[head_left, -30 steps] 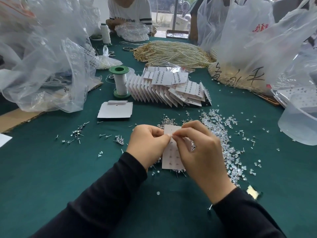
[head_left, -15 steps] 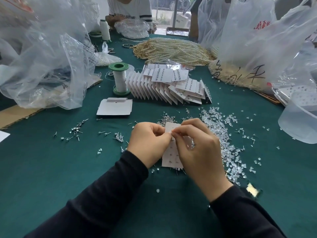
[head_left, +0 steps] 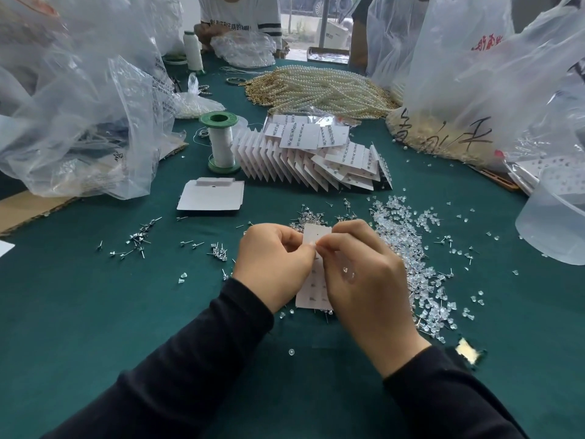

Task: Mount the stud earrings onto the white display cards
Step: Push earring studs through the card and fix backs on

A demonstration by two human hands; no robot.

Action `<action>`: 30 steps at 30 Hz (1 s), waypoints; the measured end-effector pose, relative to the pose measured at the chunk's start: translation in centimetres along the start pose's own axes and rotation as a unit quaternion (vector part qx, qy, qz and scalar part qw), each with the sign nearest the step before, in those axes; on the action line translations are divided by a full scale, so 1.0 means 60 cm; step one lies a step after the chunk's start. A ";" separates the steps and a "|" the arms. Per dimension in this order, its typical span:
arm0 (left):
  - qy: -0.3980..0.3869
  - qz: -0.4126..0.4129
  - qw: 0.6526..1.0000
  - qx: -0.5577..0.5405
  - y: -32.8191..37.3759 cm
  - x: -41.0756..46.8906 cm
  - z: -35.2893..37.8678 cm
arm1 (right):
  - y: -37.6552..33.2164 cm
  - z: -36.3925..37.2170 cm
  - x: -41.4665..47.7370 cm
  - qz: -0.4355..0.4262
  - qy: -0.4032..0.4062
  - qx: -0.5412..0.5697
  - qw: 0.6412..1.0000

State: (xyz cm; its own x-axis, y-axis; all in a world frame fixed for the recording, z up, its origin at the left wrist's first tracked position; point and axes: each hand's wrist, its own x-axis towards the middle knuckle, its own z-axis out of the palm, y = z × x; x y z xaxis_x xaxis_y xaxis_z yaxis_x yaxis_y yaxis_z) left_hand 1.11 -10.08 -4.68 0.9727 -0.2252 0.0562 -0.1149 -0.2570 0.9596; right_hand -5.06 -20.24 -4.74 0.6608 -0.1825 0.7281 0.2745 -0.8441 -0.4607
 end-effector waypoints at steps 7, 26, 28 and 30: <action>-0.014 0.019 1.000 -0.010 -0.001 -0.002 0.000 | 0.001 0.002 -0.003 -0.001 -0.003 -0.016 1.000; -0.007 -0.010 1.000 0.024 0.002 0.000 0.000 | 0.000 -0.008 -0.004 0.040 -0.040 0.010 0.998; -0.007 -0.005 1.000 0.029 0.005 -0.002 0.000 | -0.001 -0.006 -0.004 0.042 -0.044 0.011 0.998; -0.006 -0.003 1.000 0.030 0.006 -0.003 -0.001 | -0.002 -0.004 -0.004 0.041 -0.049 0.009 0.998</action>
State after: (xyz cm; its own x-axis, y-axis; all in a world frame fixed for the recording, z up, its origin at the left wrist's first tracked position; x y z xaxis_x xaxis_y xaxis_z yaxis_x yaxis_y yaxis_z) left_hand 0.92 -10.11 -4.31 0.9709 -0.2347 0.0475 -0.1220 -0.3141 0.9415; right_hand -5.41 -20.22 -4.76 0.7469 -0.1998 0.6343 0.2286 -0.8185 -0.5270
